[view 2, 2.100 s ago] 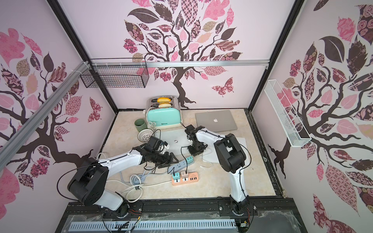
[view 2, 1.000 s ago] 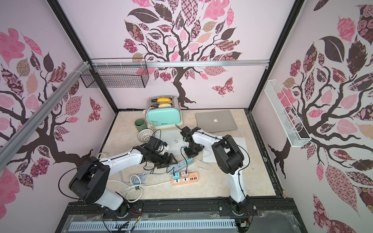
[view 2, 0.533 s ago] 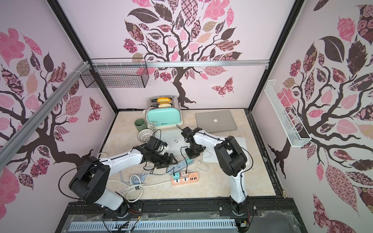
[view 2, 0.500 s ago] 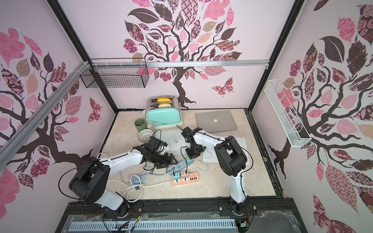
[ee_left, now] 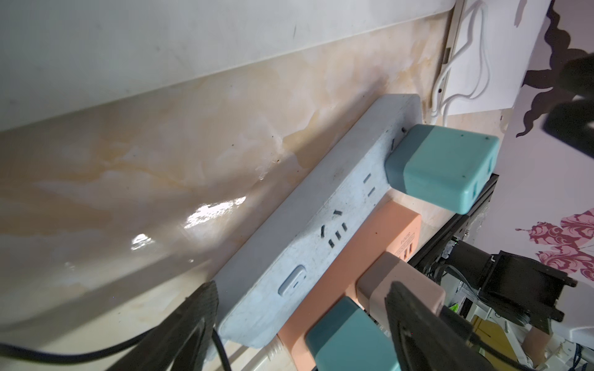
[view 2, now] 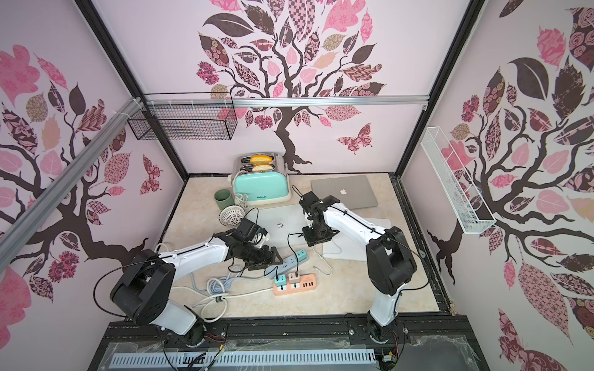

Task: Unplug the laptop charger
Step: Adjust the charging cable at the center of the board, then remove the plug from the socket.

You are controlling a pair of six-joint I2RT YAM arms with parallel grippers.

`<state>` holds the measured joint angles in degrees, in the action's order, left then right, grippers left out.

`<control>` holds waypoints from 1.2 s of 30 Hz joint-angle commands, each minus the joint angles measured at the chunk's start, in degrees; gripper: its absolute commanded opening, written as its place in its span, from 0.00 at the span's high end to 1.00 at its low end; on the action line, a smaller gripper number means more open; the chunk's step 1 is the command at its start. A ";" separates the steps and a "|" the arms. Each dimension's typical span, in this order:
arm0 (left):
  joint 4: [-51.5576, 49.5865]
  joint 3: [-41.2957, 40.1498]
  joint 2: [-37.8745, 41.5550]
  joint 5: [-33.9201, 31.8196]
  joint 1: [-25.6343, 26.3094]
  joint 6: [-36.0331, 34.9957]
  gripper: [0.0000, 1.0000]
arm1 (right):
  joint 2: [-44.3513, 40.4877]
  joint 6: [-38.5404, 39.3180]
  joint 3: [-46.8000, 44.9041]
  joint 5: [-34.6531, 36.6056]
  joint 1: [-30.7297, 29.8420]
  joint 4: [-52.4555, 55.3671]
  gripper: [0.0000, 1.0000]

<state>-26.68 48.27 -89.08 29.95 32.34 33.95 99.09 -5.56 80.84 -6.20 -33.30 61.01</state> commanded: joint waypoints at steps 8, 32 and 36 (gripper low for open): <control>-0.21 -2.04 1.77 -0.50 -0.04 0.83 0.16 | -7.81 -2.04 -7.65 -12.74 -1.76 -3.05 0.32; 1.54 -1.61 -1.43 -0.54 1.39 -0.10 0.16 | 1.27 -0.60 -9.05 -9.97 -3.64 -12.03 0.21; 1.55 -1.29 -2.14 -1.16 1.70 -0.03 0.16 | 2.29 -0.41 -8.64 -9.07 -4.05 -11.97 0.22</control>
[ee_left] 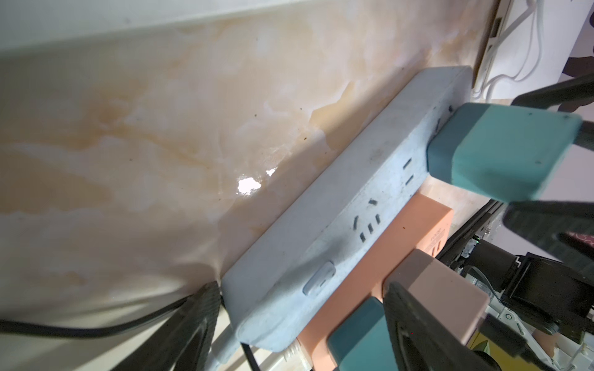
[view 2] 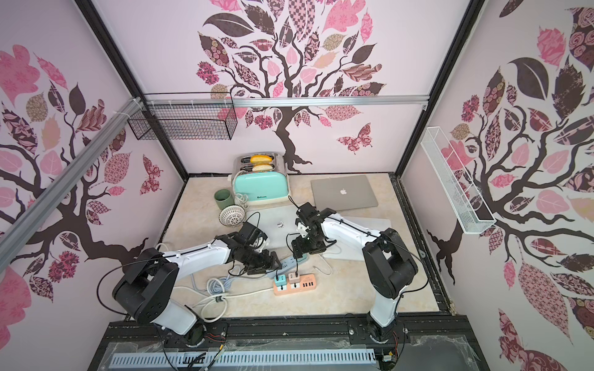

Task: Unplug the laptop charger
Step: Remove the plug from the socket.

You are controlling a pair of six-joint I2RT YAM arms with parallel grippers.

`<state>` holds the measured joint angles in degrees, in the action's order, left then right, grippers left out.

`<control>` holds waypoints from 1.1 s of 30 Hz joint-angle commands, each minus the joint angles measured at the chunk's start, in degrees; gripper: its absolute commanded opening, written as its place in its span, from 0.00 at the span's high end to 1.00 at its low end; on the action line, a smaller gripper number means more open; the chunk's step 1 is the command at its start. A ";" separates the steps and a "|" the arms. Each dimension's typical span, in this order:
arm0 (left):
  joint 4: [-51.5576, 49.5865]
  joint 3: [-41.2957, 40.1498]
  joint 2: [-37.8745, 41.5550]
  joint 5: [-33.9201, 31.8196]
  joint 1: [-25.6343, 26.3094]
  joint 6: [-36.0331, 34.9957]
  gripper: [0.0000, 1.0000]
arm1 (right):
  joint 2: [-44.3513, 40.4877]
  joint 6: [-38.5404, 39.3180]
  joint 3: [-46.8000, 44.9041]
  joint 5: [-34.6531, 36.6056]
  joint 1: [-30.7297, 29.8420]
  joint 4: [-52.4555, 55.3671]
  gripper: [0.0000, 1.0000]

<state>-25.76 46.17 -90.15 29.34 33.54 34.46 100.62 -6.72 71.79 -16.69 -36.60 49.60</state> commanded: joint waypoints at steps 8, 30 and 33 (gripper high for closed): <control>1.07 0.33 -2.07 -1.33 0.48 -0.64 0.19 | 0.71 0.31 0.03 2.44 -1.02 -1.94 0.27; 1.75 1.56 -5.15 -0.39 0.80 -0.98 0.25 | -0.91 1.54 0.24 4.54 -1.90 0.12 0.67; 1.90 1.46 -6.96 -0.86 1.30 -1.68 0.25 | -2.34 0.86 0.72 5.07 -1.90 0.51 0.69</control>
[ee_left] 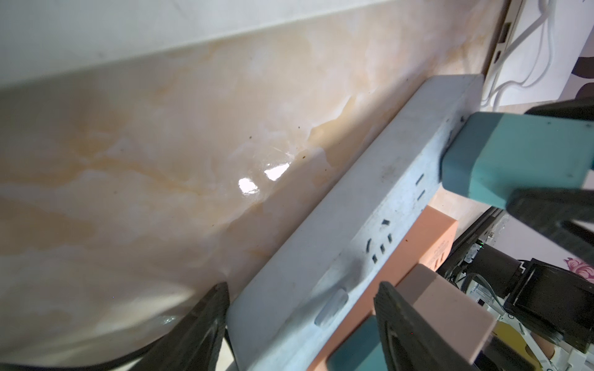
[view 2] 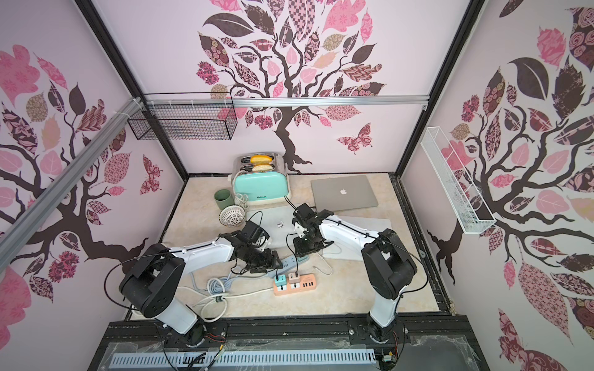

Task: Unplug the laptop charger
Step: Remove the plug from the socket.

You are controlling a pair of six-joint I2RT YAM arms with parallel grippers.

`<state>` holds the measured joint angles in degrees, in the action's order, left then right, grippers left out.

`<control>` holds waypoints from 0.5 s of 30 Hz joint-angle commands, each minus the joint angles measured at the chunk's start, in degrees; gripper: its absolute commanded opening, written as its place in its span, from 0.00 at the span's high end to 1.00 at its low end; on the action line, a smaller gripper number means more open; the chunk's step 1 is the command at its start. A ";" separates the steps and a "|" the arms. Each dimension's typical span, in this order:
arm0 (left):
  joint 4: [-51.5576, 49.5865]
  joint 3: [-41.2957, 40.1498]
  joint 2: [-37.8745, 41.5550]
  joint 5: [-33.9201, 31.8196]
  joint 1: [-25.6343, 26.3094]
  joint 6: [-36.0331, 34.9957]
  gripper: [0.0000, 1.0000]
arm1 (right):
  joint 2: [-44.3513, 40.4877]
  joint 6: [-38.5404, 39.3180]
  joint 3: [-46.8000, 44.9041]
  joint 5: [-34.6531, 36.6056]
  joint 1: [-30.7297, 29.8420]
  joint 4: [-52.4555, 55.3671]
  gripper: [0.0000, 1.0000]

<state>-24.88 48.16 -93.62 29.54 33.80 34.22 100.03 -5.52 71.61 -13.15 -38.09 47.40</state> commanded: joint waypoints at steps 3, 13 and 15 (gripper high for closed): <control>1.29 -0.89 -4.99 -1.48 1.59 -1.99 0.26 | -2.38 -0.89 1.50 -0.05 -0.41 2.64 0.73; 1.52 -2.55 -6.20 -3.81 2.63 -2.35 0.29 | -3.02 -3.39 2.53 -3.30 -0.32 2.42 0.80; 1.16 -2.48 -6.33 -4.59 2.84 -2.37 0.29 | -2.75 -4.76 3.00 -4.32 -0.02 2.44 0.82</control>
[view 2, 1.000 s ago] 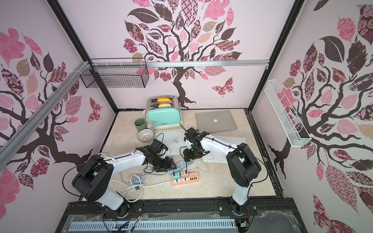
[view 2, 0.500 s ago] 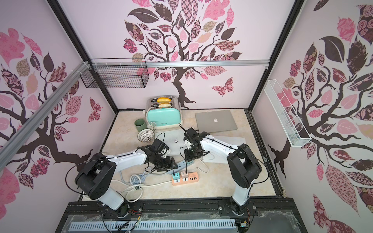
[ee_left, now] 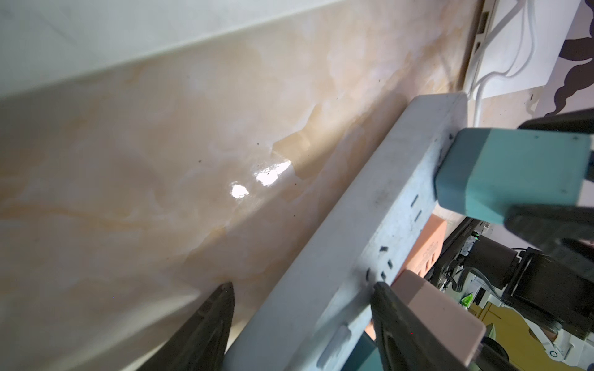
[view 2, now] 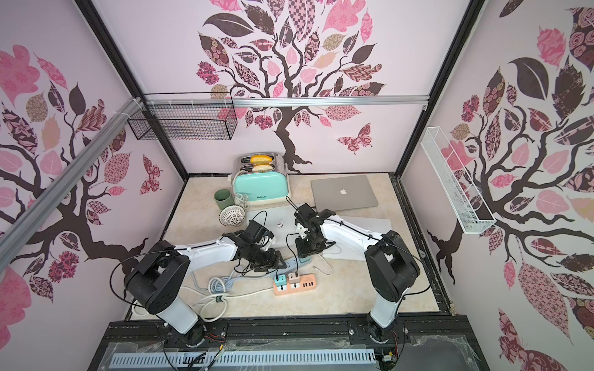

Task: Unplug the laptop charger
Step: Remove the plug from the socket.

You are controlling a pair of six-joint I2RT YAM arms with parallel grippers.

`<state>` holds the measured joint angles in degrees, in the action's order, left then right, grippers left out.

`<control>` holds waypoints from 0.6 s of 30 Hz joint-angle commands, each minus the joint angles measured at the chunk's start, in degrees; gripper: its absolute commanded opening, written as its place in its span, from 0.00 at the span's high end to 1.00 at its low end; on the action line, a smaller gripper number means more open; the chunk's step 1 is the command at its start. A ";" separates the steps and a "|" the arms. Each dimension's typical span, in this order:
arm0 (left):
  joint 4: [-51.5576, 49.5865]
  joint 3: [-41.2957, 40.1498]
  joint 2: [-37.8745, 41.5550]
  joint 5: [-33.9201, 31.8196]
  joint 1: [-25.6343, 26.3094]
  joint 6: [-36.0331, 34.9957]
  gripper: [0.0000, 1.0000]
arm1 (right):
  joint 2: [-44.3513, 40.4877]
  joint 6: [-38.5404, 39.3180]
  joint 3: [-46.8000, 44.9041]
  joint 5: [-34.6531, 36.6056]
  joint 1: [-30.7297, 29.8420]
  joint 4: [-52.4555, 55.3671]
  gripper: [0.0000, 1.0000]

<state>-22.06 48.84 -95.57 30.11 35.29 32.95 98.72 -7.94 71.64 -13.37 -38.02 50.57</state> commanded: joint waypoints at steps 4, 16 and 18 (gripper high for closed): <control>-2.69 -2.63 -5.06 -6.29 1.93 -1.45 0.31 | -1.41 -2.60 4.03 -3.44 0.23 0.00 0.83; -4.40 -1.21 -3.78 -6.84 2.86 -1.66 0.33 | 0.45 -1.86 1.56 -0.07 0.23 -3.52 0.96; -5.75 -0.29 -2.18 -7.19 2.86 -1.66 0.33 | 0.84 -2.05 0.42 -0.17 0.22 -4.86 0.97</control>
<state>-22.20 50.13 -96.29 27.94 37.26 32.32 98.98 -9.02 72.01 -11.88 -37.91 51.07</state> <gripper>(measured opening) 0.669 0.428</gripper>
